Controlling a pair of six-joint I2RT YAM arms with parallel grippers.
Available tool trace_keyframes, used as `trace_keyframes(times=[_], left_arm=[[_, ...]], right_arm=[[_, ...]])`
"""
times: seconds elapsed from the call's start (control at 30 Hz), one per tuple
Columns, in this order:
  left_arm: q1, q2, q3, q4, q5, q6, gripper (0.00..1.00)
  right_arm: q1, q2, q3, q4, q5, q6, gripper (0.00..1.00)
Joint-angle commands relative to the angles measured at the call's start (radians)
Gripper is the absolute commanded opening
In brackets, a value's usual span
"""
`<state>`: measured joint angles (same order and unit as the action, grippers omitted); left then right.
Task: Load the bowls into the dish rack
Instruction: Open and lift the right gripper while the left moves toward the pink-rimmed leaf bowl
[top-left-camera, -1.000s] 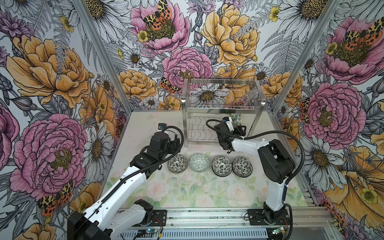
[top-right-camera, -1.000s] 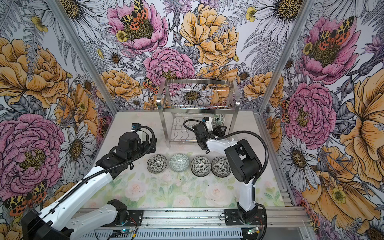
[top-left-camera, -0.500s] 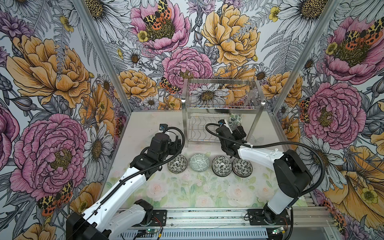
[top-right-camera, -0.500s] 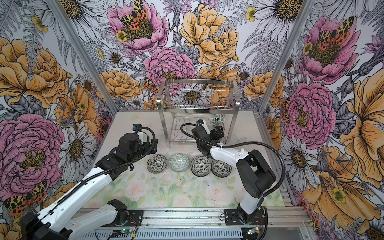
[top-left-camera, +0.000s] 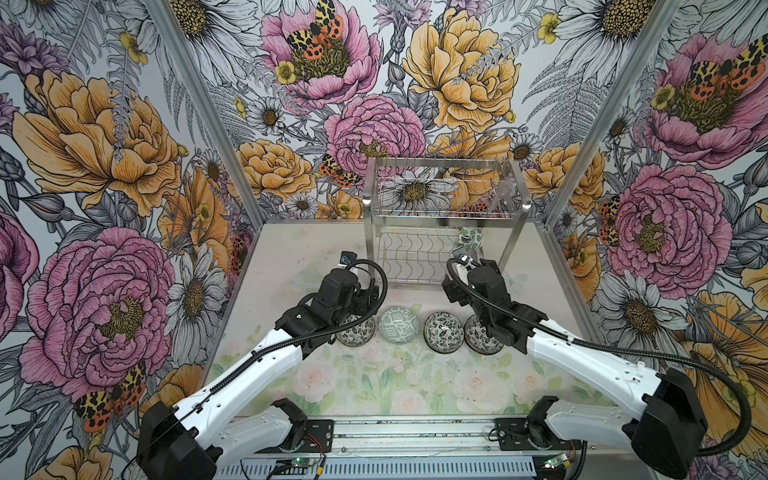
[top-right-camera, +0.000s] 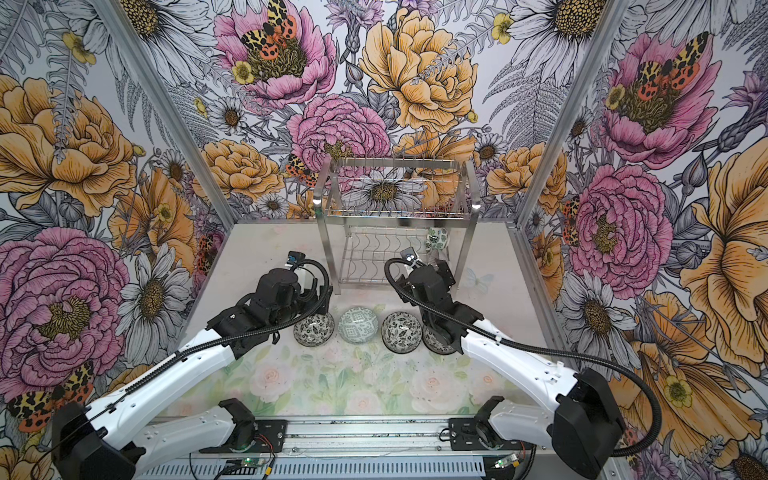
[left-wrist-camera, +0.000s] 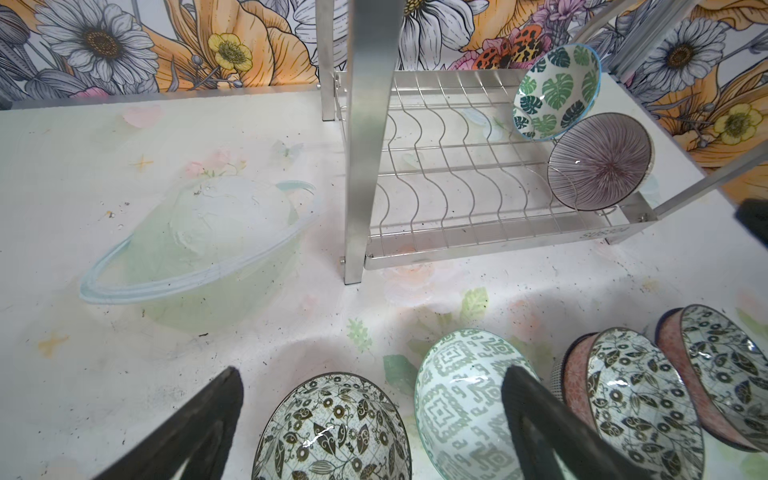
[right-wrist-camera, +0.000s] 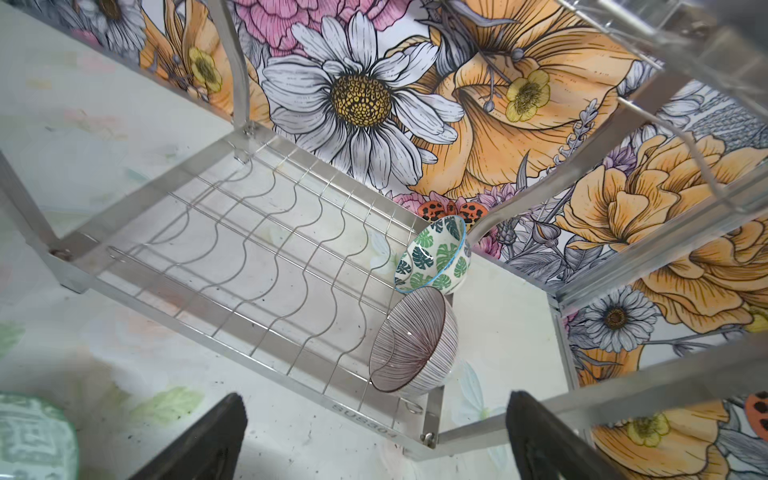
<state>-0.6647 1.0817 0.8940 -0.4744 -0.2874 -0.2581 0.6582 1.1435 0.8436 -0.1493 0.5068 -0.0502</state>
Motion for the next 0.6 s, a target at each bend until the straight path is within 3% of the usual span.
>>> trace_keyframes(times=[0.0, 0.23, 0.57], left_arm=[[-0.036, 0.033, 0.038, 0.015, -0.025, -0.004, 0.99], [-0.089, 0.127, 0.058, 0.078, 0.001, -0.073, 0.99], [-0.153, 0.307, 0.117, 0.138, 0.067, -0.147, 0.99]], right_arm=[[-0.047, -0.075, -0.016, -0.107, -0.058, 0.125, 1.00], [-0.195, -0.174, -0.022, -0.172, -0.203, 0.235, 0.99], [-0.229, -0.068, 0.080, -0.258, -0.236, 0.240, 0.99]])
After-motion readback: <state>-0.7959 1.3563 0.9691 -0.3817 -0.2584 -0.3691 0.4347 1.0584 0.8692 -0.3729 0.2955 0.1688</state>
